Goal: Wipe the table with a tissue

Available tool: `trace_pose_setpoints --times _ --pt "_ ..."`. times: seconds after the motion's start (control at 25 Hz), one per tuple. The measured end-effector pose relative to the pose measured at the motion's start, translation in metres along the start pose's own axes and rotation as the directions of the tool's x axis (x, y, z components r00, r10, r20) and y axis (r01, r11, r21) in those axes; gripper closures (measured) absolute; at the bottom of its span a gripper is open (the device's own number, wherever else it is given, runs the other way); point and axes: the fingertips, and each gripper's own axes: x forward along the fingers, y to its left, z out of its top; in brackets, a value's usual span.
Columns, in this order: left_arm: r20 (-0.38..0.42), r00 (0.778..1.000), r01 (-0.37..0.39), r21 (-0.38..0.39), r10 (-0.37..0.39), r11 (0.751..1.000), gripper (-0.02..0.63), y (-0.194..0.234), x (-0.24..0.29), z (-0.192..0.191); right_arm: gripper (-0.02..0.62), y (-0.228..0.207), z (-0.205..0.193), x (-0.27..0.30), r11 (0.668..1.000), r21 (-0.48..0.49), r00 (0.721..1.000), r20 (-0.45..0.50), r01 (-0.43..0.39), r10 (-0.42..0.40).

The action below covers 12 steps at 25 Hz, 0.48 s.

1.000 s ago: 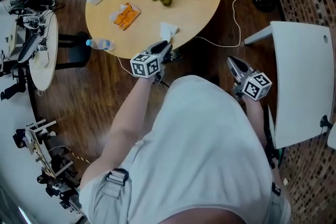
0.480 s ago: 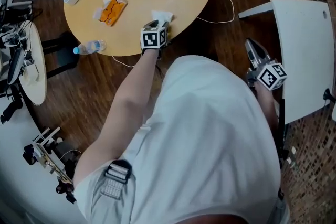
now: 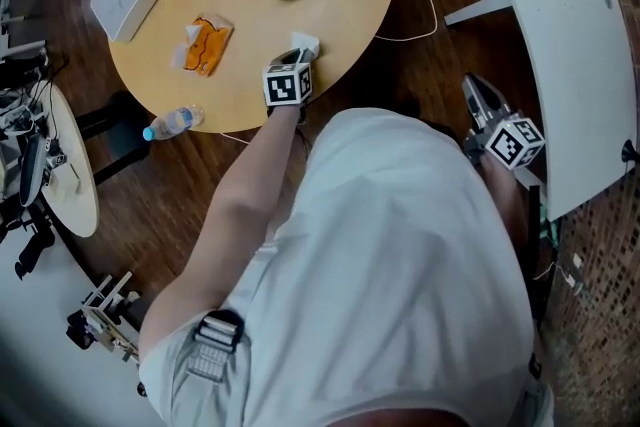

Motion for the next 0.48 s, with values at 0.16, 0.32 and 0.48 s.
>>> trace_pose_setpoints --times 0.16,0.32,0.48 --pt "0.087 0.987 0.14 -0.017 -0.138 0.99 0.554 -0.021 -0.006 0.018 0.589 0.001 0.0 0.017 1.0 -0.009 1.0 0.017 0.019 -0.019" --pt "0.124 0.943 0.306 0.04 -0.308 0.951 0.557 -0.08 -0.009 0.038 0.589 -0.004 0.007 0.009 0.998 -0.001 0.997 0.044 0.06 -0.06" --pt "0.083 0.895 0.422 0.159 -0.438 0.893 0.557 -0.148 -0.004 0.051 0.589 -0.017 0.012 -0.002 0.995 0.027 0.993 0.074 0.092 -0.094"
